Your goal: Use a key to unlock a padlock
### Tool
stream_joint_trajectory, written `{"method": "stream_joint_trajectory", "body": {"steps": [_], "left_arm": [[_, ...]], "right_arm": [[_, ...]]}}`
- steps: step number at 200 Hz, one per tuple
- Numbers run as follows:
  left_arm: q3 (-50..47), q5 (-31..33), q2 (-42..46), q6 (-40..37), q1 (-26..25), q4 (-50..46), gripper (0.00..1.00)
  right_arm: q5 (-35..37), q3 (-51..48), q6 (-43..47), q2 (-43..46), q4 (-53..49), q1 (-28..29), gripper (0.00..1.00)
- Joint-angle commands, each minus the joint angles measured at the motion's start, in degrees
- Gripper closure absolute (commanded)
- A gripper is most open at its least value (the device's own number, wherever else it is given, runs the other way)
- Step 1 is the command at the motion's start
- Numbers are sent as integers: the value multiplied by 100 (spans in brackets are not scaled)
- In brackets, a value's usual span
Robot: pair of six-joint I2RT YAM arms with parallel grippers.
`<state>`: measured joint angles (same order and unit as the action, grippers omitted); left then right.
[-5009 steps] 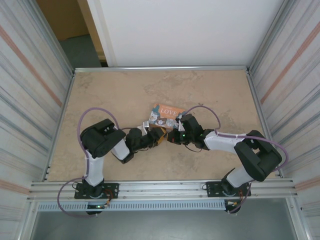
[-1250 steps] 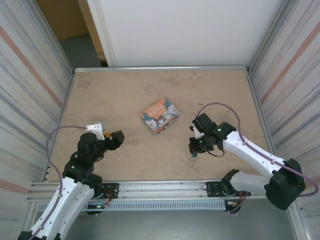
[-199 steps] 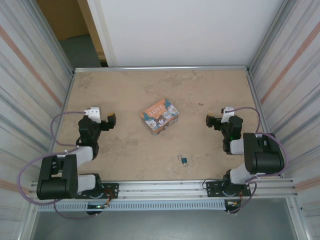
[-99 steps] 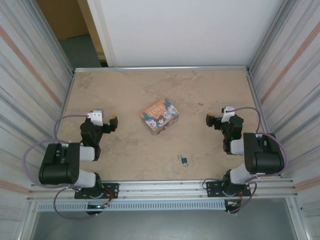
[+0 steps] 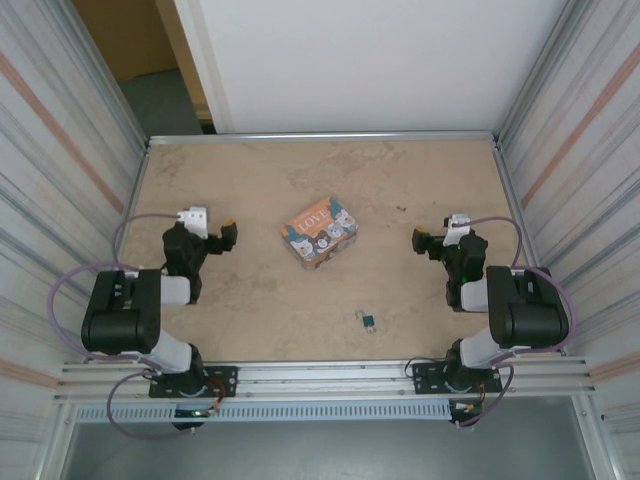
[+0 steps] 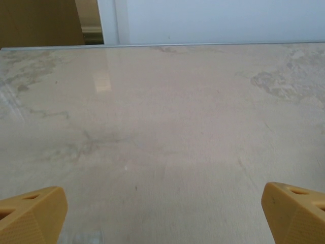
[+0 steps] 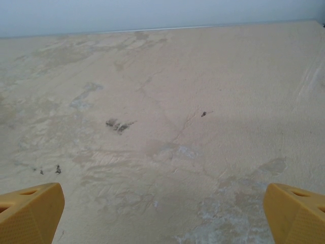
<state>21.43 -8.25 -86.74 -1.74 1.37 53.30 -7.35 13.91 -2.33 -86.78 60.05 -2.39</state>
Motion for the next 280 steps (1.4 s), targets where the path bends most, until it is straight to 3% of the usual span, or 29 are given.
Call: {"method": "stream_joint_trajectory", "body": {"steps": [1, 68, 280], "left_arm": [[211, 173, 0, -168, -66, -778, 1], [227, 166, 12, -169, -64, -816, 1], [234, 249, 17, -204, -118, -839, 1]], "right_arm": [[36, -35, 4, -22, 229, -34, 1], [353, 937, -277, -141, -1426, -150, 1], [568, 958, -225, -144, -1451, -51, 1]]}}
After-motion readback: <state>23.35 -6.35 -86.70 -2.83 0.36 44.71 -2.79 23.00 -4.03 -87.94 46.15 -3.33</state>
